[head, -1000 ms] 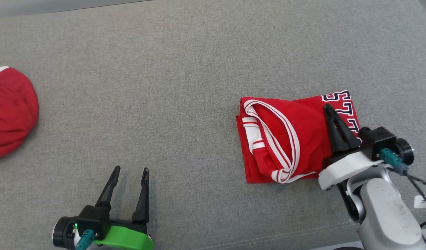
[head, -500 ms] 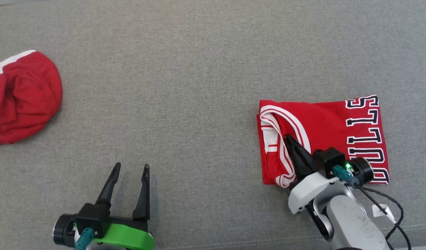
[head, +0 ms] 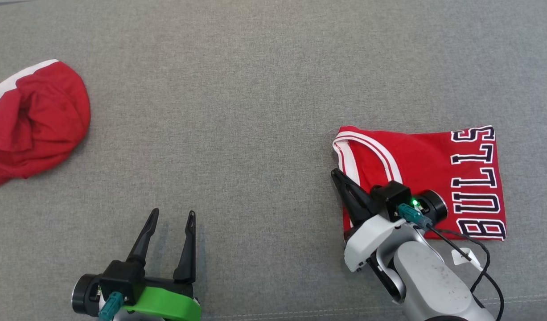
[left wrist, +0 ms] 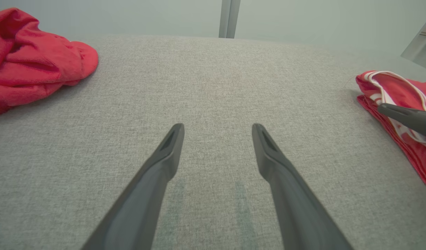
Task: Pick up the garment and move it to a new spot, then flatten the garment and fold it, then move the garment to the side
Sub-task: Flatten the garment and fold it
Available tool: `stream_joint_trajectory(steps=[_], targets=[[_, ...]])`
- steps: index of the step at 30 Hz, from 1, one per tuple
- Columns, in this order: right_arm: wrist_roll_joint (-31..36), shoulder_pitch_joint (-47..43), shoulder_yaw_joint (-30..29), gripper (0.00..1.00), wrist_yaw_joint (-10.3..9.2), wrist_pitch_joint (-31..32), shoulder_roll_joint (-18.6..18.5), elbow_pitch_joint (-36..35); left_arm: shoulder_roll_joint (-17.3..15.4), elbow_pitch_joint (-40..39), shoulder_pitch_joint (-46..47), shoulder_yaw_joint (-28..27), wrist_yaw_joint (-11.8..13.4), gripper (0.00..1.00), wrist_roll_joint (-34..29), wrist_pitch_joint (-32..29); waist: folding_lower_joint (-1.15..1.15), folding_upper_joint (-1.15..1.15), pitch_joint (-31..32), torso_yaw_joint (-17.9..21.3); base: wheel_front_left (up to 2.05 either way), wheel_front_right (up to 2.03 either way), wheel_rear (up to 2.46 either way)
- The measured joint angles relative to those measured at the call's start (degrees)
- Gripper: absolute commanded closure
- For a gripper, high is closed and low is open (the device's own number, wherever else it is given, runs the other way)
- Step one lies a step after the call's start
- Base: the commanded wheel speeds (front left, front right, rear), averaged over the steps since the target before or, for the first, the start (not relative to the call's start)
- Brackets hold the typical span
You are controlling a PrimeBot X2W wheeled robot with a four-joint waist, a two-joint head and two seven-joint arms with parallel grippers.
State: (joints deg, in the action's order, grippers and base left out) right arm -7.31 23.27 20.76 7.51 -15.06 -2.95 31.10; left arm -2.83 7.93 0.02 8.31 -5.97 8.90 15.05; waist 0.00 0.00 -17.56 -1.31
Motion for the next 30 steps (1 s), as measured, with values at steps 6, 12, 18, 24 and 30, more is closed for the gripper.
stream_joint_trajectory(steps=[6, 12, 18, 24, 30], targets=[[-2.31, 0.53, 2.65, 1.0, 0.0, 0.0, 0.05, -1.32, 0.01, -0.22, -0.04, -0.4, 0.22, 0.0, 0.81, 0.0, 0.0, 0.0, 1.1, 0.04, 0.0, 0.0, 0.0], [-2.3, -3.49, 0.42, 0.52, 0.0, 0.0, -1.22, -11.73, 0.01, -1.07, -0.9, -2.2, 0.87, 0.0, 1.54, 0.0, 0.0, 0.0, 3.53, 0.39, 0.0, 0.0, 0.0], [0.02, -11.17, -6.51, 0.0, 0.0, 0.0, -6.04, -20.17, 0.0, -1.02, -2.83, -4.35, 1.51, 0.0, 2.35, 0.0, 0.0, 0.0, 6.75, 1.25, 0.0, 0.0, 0.0], [1.87, -19.43, -17.26, 0.0, 0.0, -0.01, -9.17, -23.85, 0.01, -0.73, -4.26, -5.73, 1.97, 0.0, 3.05, 0.0, 0.0, 0.0, 10.47, 2.24, 0.0, 0.0, 0.0], [2.87, -26.53, -26.25, 0.0, 0.0, 0.0, -9.2, -22.64, 0.01, 0.04, -5.71, -6.49, 2.02, 0.0, 3.39, 0.0, 0.0, 0.0, 14.12, 2.89, 0.0, 0.0, 0.0]])
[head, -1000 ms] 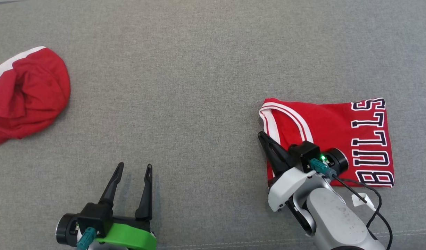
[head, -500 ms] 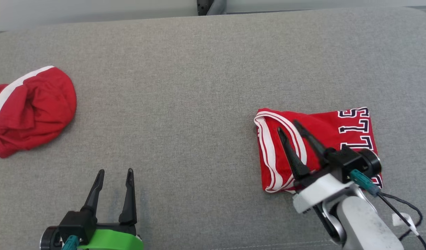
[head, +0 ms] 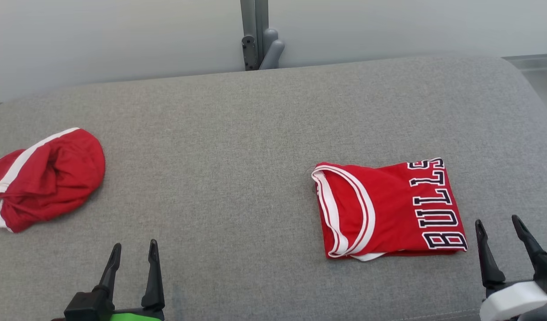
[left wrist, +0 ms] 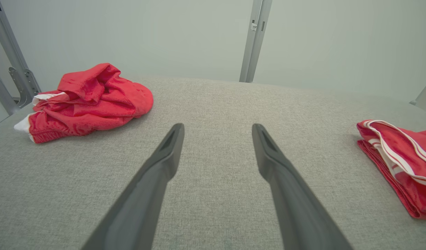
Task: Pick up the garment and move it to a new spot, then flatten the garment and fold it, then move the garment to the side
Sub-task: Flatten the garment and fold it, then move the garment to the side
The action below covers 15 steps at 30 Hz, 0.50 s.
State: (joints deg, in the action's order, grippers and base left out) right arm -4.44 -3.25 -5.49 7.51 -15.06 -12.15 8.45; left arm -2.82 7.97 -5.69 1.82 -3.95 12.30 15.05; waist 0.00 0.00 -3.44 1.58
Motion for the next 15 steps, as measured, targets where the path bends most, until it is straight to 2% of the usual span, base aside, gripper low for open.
stream_joint_trajectory(steps=[8, 15], targets=[[-0.83, -3.56, -2.36, 0.0, 0.0, 0.0, 0.71, 4.13, 0.0, 1.82, -1.3, -0.79, -1.59, 0.0, -0.53, 0.01, 0.0, 0.0, 3.16, 0.5, 0.0, 0.0, 0.0], [-1.36, -3.57, -1.52, 0.0, 0.0, 0.0, 0.87, 4.78, 0.0, 2.66, -2.02, -1.88, -2.41, 0.0, -1.1, 0.0, 0.0, 0.0, 4.19, 0.49, 0.0, 0.0, 0.0]])
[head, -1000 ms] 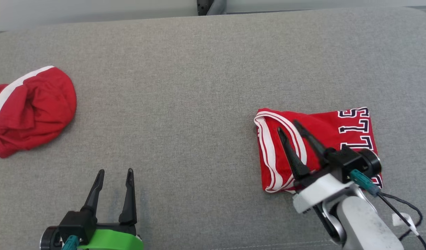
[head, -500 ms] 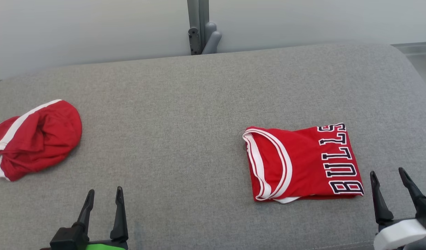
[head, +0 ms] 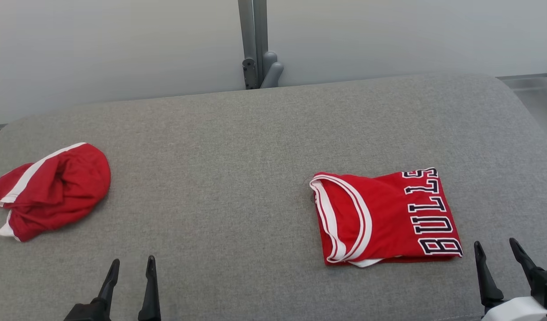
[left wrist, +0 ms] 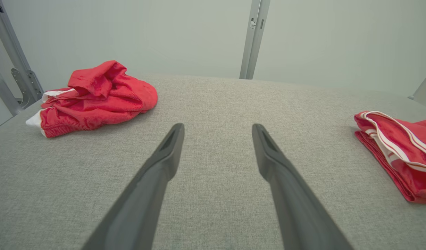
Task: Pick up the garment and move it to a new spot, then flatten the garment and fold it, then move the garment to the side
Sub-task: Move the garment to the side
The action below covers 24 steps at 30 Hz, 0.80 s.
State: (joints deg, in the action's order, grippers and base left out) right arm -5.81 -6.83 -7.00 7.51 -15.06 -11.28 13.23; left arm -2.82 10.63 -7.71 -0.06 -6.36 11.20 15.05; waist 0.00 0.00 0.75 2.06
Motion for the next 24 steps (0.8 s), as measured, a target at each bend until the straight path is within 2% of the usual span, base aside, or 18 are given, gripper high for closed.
stream_joint_trajectory(steps=[9, 12, 14, 15, 19, 22, 24], targets=[[-0.45, 0.86, 1.31, 0.0, 0.0, 0.0, -0.65, 0.0, 0.0, -0.22, -0.09, -0.13, -0.19, 0.0, 0.09, 0.0, 0.0, 0.0, 0.21, -1.38, 0.0, 0.0, 0.0], [-4.78, 1.57, 1.89, 0.0, 0.0, 0.0, -0.24, 2.33, 0.0, -0.45, -0.15, -0.05, -0.16, 0.0, 0.36, 0.0, 0.0, 0.0, 0.19, -1.89, 0.0, 0.0, 0.0], [-8.6, 2.75, 4.45, 0.0, 0.0, 0.0, -1.63, 6.26, 0.0, -0.76, -0.25, 0.13, -0.09, 0.0, 0.62, 0.0, 0.0, 0.0, 0.07, -2.12, 0.0, 0.0, 0.0], [-13.46, 6.32, 6.36, 0.0, 0.02, 2.81, -4.38, 8.2, -0.01, -0.98, -0.4, 0.37, 0.07, 0.0, 0.82, 0.0, 0.0, 0.0, -0.27, -2.18, 0.0, 0.0, 0.0], [-21.6, 14.29, 11.93, 0.0, 0.01, 15.85, -12.66, 6.72, 0.0, -1.23, -0.45, 0.97, 0.07, 0.0, 0.82, 0.01, 0.0, 0.0, -1.02, -2.28, 0.0, 0.0, 0.0], [-25.64, 17.17, 14.05, 0.0, 0.02, 24.93, -17.23, 6.41, -0.01, -1.1, -0.23, 1.42, 0.05, 0.0, 0.76, 0.0, 0.0, 0.0, -1.39, -2.77, 0.0, 0.0, 0.0], [-27.98, 18.4, 15.41, 0.0, -0.02, 29.16, -18.45, 6.45, 0.01, -1.05, 0.01, 1.55, -0.02, 0.0, 0.75, 0.0, 0.0, 0.0, -1.48, -3.33, 0.0, 0.0, 0.0]])
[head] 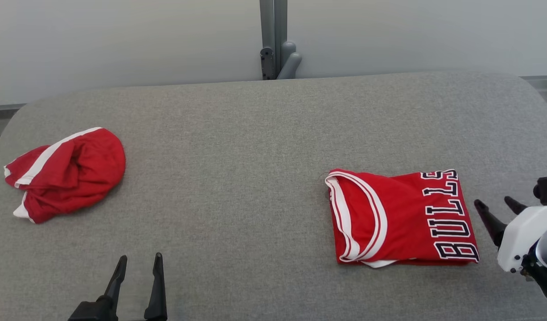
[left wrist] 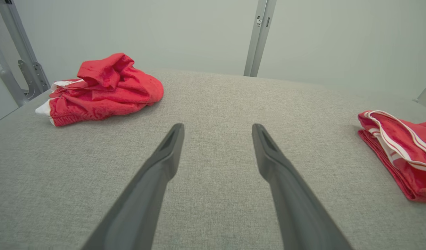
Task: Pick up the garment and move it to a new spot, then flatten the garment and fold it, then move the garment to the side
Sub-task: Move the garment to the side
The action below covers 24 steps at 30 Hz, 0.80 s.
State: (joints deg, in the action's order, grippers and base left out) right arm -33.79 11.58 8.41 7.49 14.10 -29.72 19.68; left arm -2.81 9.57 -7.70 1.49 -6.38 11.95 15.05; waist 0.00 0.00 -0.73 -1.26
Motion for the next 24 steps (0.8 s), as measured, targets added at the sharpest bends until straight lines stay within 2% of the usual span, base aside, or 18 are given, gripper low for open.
stream_joint_trajectory(steps=[4, 14, 20, 21, 22, 23, 24], targets=[[-1.86, 1.94, 1.98, 0.0, 0.03, 3.02, -0.31, 2.74, -0.01, -0.01, 0.04, 0.13, 0.02, 0.0, 0.03, 0.0, 0.0, 0.0, -0.32, -1.02, 0.0, 0.0, 0.0], [-1.45, 9.37, 4.19, 0.0, 0.02, 3.46, 2.58, 17.49, -0.01, -0.09, 2.5, 2.11, -0.14, 0.0, 0.0, 0.0, 0.0, 0.0, -3.88, -2.97, 0.0, 0.0, 0.0], [-3.53, 11.29, 5.08, 0.0, 0.01, 2.91, 3.21, 22.32, -0.01, -0.07, 3.36, 1.87, -0.24, 0.0, -0.38, 0.0, 0.0, 0.0, -5.21, -4.06, 0.0, 0.0, 0.0], [-3.97, 11.57, 5.28, 0.16, 0.01, 2.66, 3.24, 22.84, -0.01, -0.18, 3.49, 1.8, -0.24, 0.0, -0.38, 0.0, 0.0, 0.0, -5.44, -4.16, 0.0, 0.0, 0.0], [-4.94, 11.9, 5.59, 0.76, 0.01, 2.63, 3.3, 23.09, -0.01, -0.35, 3.69, 1.82, -0.24, 0.0, -0.4, 0.01, 0.0, 0.0, -5.71, -4.19, 0.0, 0.0, 0.0], [-6.31, 12.17, 5.86, 1.0, 0.01, 2.63, 3.45, 23.04, -0.02, -0.49, 3.93, 1.94, -0.25, 0.0, -0.4, 0.0, 0.0, 0.0, -5.99, -4.16, 0.0, 0.0, 0.0], [-8.0, 12.47, 6.04, 1.0, 0.01, 2.64, 3.63, 22.88, -0.01, -0.7, 4.24, 2.12, -0.25, 0.0, -0.4, 0.0, 0.0, 0.0, -6.29, -4.1, 0.0, 0.0, 0.0]])
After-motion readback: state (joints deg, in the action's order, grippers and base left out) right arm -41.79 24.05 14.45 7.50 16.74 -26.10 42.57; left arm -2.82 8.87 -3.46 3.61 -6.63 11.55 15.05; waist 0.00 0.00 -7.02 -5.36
